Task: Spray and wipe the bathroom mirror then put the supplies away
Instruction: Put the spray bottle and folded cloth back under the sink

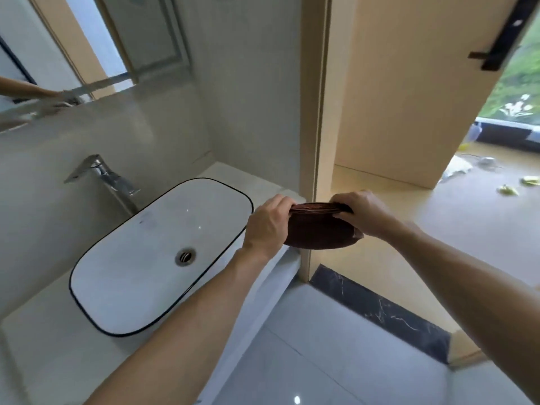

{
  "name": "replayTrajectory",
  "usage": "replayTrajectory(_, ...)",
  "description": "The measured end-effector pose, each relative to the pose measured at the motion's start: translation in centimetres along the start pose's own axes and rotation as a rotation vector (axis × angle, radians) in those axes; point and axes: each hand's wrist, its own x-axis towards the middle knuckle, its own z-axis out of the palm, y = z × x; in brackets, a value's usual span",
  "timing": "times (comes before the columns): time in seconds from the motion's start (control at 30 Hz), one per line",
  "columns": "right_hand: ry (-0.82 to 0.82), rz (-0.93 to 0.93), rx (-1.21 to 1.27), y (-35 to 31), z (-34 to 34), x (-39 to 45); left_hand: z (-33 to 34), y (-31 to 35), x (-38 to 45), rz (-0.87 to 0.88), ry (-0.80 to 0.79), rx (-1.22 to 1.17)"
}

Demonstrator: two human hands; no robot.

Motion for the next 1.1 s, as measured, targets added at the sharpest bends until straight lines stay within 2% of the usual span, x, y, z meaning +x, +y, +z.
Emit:
replayTrajectory(0.27, 0.016, 0.227, 0.086, 10.4, 6.1, -4.7, 12.8, 4.1, -0.2, 0.098, -0.071, 0.002)
replayTrajectory(0.4, 0.045, 0.275, 0.09, 13.5, 11.0, -5.4, 18.4, 3.0, -2.4, 0.097, -0.076, 0.031)
replayTrajectory(0.5, 0.101, 0.262, 0.086, 15.3, 17.0, -5.2, 23.4, 1.0, -5.3, 0.078, -0.015, 0.072)
replayTrajectory(0.67, 0.182, 0.278, 0.078, 16.2, 29.3, -5.5, 31.5, -3.2, -12.9, 0.026, 0.1, 0.052)
replayTrajectory(0.83, 0.242, 0.217, 0.07, 16.5, 39.1, -5.8, 37.1, -8.1, -18.8, -0.006, 0.189, 0.06)
replayTrajectory(1.1, 0.294, 0.12, -0.055, 14.6, 48.9, -6.2, 41.4, -14.5, -26.9, -0.035, 0.278, 0.023)
